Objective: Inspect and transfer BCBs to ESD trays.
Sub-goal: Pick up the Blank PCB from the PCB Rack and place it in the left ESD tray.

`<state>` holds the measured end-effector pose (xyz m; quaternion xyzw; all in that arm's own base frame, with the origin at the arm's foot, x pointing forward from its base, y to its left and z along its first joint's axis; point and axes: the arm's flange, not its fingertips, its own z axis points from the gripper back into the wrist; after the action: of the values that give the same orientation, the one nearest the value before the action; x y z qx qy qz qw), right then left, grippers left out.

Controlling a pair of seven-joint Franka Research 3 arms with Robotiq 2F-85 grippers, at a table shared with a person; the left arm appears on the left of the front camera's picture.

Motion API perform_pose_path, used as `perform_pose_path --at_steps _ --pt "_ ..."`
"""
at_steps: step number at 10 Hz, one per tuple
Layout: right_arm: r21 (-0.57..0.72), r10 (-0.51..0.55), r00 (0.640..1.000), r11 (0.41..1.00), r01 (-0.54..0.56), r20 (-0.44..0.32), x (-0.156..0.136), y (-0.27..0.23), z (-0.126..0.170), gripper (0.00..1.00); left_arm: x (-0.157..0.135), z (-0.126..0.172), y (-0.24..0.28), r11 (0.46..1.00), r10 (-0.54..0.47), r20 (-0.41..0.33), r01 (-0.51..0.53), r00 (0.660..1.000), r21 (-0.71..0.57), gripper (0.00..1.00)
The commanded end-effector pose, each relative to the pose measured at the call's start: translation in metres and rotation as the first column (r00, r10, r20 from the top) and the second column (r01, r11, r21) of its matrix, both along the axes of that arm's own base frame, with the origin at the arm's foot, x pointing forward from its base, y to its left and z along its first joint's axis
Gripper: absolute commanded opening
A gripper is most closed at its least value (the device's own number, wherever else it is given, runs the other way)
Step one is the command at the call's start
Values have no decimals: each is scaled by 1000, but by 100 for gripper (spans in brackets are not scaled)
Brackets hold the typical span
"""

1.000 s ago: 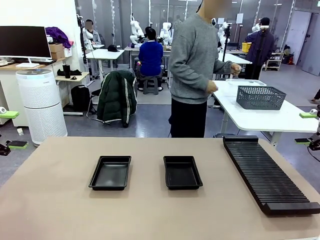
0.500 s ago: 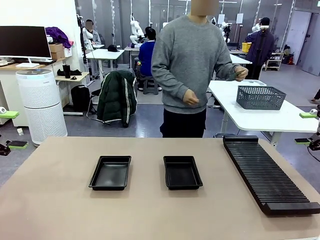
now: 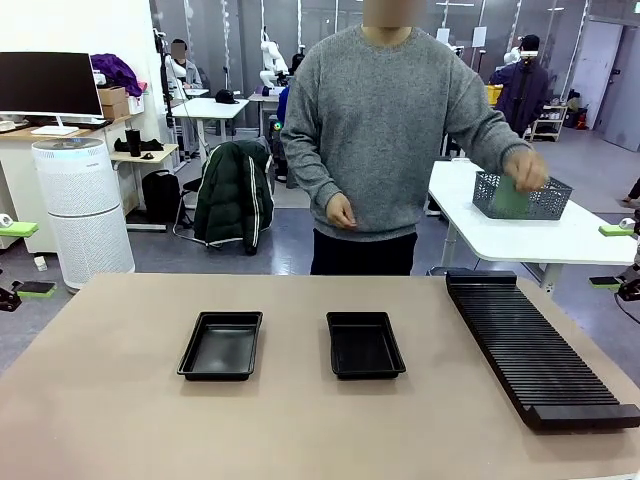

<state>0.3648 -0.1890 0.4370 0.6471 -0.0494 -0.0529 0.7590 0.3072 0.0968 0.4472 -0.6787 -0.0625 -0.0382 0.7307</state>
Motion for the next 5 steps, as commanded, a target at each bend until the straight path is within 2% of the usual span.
perform_pose_path --at_steps 1,5 --pt "0 2 1000 1000 -2 9 0 1 1 100 -1 1 1 1000 0 1 0 1000 3 100" --pt "0 2 1000 1000 -2 9 0 1 1 100 -1 1 1 1000 0 1 0 1000 3 100"
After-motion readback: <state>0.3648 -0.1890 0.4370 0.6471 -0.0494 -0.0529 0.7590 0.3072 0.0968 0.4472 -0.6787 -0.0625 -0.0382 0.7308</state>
